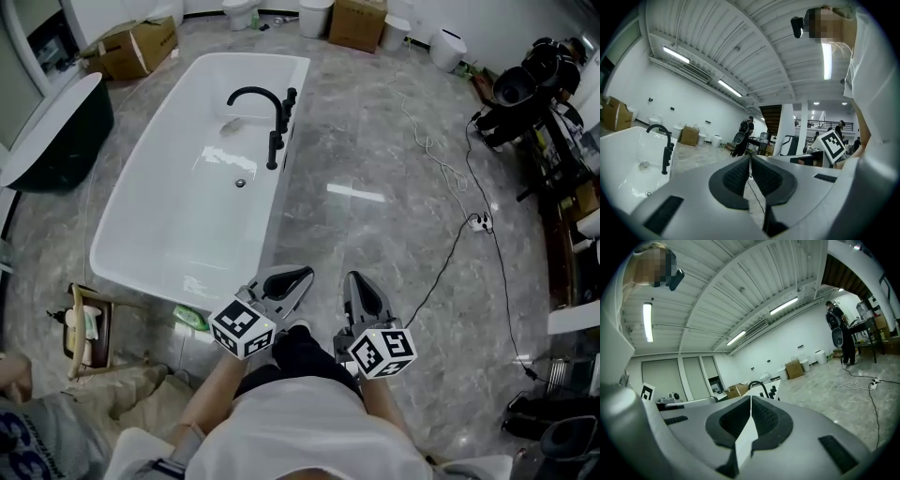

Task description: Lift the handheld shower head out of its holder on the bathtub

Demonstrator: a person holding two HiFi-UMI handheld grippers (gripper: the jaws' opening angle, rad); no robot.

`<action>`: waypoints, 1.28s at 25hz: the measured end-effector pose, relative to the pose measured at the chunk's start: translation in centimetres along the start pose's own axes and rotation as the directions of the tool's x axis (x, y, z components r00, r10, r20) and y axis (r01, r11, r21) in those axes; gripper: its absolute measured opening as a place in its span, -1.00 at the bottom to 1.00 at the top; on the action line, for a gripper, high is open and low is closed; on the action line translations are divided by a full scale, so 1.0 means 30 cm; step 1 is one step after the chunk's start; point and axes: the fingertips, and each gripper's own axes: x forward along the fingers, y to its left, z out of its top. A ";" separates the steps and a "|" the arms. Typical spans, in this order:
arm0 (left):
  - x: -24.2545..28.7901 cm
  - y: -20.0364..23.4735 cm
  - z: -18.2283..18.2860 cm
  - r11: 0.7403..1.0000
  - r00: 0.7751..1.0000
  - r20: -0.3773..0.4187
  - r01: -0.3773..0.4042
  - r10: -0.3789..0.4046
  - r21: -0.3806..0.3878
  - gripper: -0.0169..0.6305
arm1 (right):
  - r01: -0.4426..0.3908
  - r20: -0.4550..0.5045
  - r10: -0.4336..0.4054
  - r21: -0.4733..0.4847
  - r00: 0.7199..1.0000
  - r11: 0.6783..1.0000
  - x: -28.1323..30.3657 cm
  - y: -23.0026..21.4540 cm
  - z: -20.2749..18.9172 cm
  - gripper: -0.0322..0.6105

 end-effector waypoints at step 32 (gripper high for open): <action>0.290 0.249 0.017 0.996 0.996 -0.041 0.082 -0.083 -0.030 -0.89 | 0.044 0.029 -0.043 -0.009 0.999 0.999 0.273 -0.169 0.100 -0.84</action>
